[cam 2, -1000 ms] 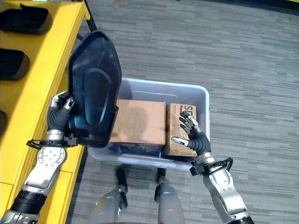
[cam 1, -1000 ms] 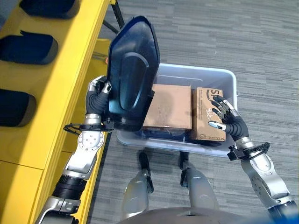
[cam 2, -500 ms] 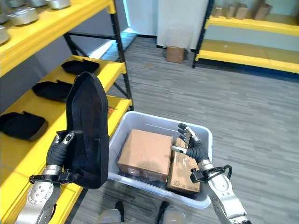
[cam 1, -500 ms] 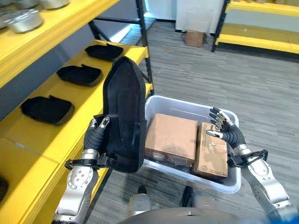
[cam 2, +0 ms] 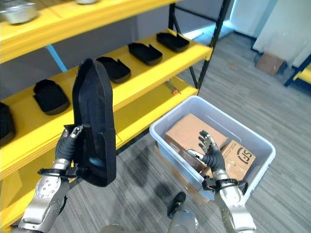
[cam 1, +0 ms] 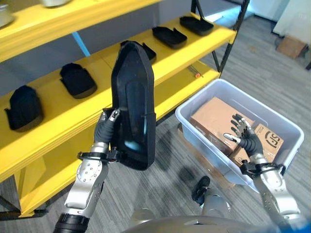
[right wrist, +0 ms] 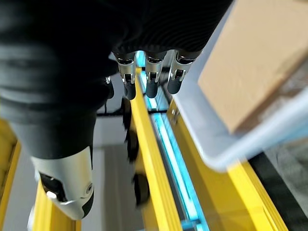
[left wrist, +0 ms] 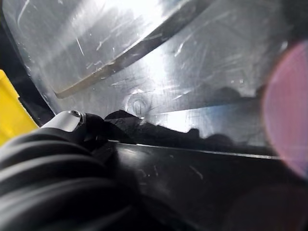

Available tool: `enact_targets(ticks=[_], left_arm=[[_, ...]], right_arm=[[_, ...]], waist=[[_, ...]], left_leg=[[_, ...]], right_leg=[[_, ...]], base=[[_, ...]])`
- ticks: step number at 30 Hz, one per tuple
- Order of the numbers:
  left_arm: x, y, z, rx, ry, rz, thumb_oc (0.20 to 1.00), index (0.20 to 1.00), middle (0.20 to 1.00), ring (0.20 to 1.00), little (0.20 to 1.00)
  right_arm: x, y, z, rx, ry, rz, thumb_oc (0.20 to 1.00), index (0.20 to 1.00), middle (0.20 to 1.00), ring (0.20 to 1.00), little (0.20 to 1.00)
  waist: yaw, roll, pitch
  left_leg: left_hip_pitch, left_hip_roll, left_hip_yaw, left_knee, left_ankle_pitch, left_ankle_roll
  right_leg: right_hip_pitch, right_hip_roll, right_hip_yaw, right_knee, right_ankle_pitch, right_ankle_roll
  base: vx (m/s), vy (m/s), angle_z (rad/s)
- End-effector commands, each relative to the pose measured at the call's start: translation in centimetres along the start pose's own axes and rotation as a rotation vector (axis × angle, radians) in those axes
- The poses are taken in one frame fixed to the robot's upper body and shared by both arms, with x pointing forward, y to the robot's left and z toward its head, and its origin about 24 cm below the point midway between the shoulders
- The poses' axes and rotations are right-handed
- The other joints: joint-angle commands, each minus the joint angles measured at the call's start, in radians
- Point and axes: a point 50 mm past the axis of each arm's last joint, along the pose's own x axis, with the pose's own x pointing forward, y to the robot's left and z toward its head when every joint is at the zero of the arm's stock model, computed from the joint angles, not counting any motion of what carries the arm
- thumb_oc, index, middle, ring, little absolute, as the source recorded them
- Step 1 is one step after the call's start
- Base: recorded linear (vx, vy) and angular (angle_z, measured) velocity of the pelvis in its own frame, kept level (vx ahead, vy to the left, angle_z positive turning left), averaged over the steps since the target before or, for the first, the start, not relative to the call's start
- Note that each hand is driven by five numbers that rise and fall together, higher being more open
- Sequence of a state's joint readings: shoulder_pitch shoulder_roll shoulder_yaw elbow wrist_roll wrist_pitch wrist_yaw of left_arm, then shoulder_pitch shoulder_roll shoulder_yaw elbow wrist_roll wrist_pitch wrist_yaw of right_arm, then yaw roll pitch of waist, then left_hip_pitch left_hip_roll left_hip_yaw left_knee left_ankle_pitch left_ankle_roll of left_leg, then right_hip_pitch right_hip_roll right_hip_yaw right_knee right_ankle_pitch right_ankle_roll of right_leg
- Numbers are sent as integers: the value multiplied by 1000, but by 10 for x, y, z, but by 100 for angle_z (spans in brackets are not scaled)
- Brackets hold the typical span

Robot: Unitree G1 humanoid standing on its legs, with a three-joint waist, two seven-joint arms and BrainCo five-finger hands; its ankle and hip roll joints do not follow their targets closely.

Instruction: Move parts from the plastic box to the shelf.

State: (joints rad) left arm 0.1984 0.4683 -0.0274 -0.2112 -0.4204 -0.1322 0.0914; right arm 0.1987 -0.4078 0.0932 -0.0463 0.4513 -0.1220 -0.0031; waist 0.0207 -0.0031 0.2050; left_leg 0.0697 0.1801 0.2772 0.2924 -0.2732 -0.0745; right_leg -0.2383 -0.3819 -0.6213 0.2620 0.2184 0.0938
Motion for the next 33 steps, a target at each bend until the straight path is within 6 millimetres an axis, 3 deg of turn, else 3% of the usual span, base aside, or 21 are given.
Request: enact_targets(ticks=[1, 3, 5, 6, 10, 12, 13, 15, 17, 18, 20, 22, 24, 29, 33], left_arm=[[-2, 19, 47, 63, -222, 63, 200, 200, 200, 200, 200], [-3, 21, 48, 76, -226, 77, 200, 200, 200, 200, 200], [-5, 29, 54, 125, -244, 113, 200, 200, 200, 200, 200], [-5, 31, 53, 139, -239, 113, 200, 200, 200, 200, 200], [-3, 30, 54, 178, -246, 97, 200, 200, 200, 200, 200], [-1, 29, 56, 194, -254, 85, 200, 200, 200, 200, 200], [1, 27, 56, 209, -263, 78, 200, 200, 200, 200, 200], [5, 25, 52, 222, -252, 62, 200, 200, 200, 200, 200], [5, 23, 45, 226, -225, 48, 200, 200, 200, 200, 200], [4, 20, 38, 216, -196, 28, 200, 200, 200, 200, 200], [2, 17, 34, 204, -182, 15, 200, 200, 200, 200, 200], [1, 16, 32, 194, -180, 16, 200, 200, 200, 200, 200], [-2, 17, 28, 183, -162, 10, 200, 200, 200, 200, 200], [-13, 20, 23, 156, -135, 22, 200, 200, 200, 200, 200], [-13, 14, 21, 142, -126, -16, 200, 200, 200, 200, 200]], right_arm=[[7, 0, 31, -32, -134, 54, 1000, 1000, 1000, 1000, 1000], [8, 0, 31, -29, -133, 52, 1000, 1000, 1000, 1000, 1000], [9, 2, 31, -31, -135, 46, 1000, 1000, 1000, 1000, 1000], [10, 1, 28, -33, -123, 38, 1000, 1000, 1000, 1000, 1000], [8, 3, 18, 1, -86, 26, 1000, 1000, 1000, 1000, 1000], [8, 8, 14, 23, -72, 46, 1000, 1000, 1000, 1000, 1000], [8, 11, 13, 29, -71, 66, 1000, 1000, 1000, 1000, 1000], [7, 14, 11, 45, -62, 98, 1000, 1000, 1000, 1000, 1000], [3, 13, 8, 62, -48, 113, 1000, 1000, 1000, 1000, 1000], [-3, 12, 4, 73, -27, 119, 1000, 1000, 1000, 1000, 1000], [-6, 12, 0, 71, -7, 131, 1000, 1000, 1000, 1000, 1000], [-7, 11, -2, 76, -1, 126, 1000, 1000, 1000, 1000, 1000], [-10, 11, -3, 84, 9, 137, 1000, 1000, 1000, 1000, 1000], [-15, 6, -3, 74, 11, 132, 1000, 1000, 1000, 1000, 1000], [-19, -2, -5, 70, 24, 102, 1000, 1000, 1000, 1000, 1000]], waist=[[-3, 5, 8], [2, -5, 15], [19, -29, 31], [27, -39, 34], [15, -42, 22], [-9, -33, 13], [-29, -36, 14], [-62, -30, 7], [-75, -36, -4], [-90, -50, -23], [-93, -66, -46], [-103, -77, -62], [-104, -85, -67], [-65, -83, -91], [-76, -75, -69]], left_leg=[[-135, 29, -48, 62, 48, 31], [-156, 14, -59, 91, 31, 38], [-214, -33, -81, 167, -12, 64], [-233, -66, -87, 185, -30, 75], [-251, -118, -104, 160, -28, 102], [-212, -128, -114, 59, 6, 109], [-195, -145, -116, -2, 57, 119], [-146, -163, -134, -106, 111, 129], [-111, -189, -158, -177, 143, 130], [-87, -209, -178, -233, 172, 121], [-72, -228, -188, -269, 191, 114], [-80, -244, -203, -279, 207, 112], [-104, -254, -219, -277, 224, 110], [-89, -260, -204, -307, 229, 109], [-141, -266, -197, -163, 173, 102]], right_leg=[[197, -98, -3, 58, -114, 49], [199, -113, -12, 58, -108, 53], [212, -161, -39, 56, -57, 77], [221, -186, -39, 36, -2, 98], [208, -207, 26, -25, 82, 121], [141, -155, 174, -24, 75, 103], [79, -103, 272, 8, 44, 60], [-16, 74, 395, 99, -78, 15], [-36, 193, 430, 122, -141, -10], [-29, 307, 448, 89, -187, -30], [0, 378, 464, 20, -196, -42], [21, 439, 533, -54, -195, -51], [47, 471, 612, -111, -182, -59], [133, 443, 570, -210, -158, -48], [121, 429, 566, -168, -173, -67]], base=[[-15, 384, 57], [-22, 234, 85], [19, 412, 37], [41, 436, 19], [58, 327, 54], [58, 286, 46], [16, 341, 9], [45, 317, -24], [119, 157, 16], [138, 72, 53], [112, 0, 80], [53, -42, -6], [-2, -35, 30], [43, -62, 2], [7, -37, 33]])
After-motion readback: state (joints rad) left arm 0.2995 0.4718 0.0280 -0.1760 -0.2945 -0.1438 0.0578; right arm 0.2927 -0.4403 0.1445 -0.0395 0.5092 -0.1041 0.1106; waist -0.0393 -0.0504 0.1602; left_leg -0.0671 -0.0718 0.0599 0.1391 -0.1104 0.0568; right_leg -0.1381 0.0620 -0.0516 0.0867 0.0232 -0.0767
